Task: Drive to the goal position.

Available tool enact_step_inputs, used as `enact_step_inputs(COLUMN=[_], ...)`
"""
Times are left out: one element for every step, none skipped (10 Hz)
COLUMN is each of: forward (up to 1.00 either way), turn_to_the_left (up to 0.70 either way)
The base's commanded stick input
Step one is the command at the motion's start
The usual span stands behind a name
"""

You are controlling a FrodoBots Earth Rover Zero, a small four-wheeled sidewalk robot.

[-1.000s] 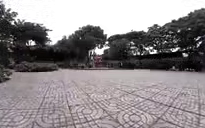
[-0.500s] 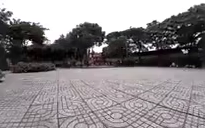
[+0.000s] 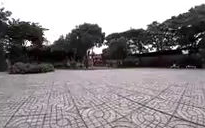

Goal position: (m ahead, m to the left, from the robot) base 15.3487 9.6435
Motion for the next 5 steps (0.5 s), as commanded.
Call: enact_step_inputs(forward=[0.70,0.70,0.70,0.70,0.70], turn_to_the_left=[0.00,0.00,0.00,0.00,0.00])
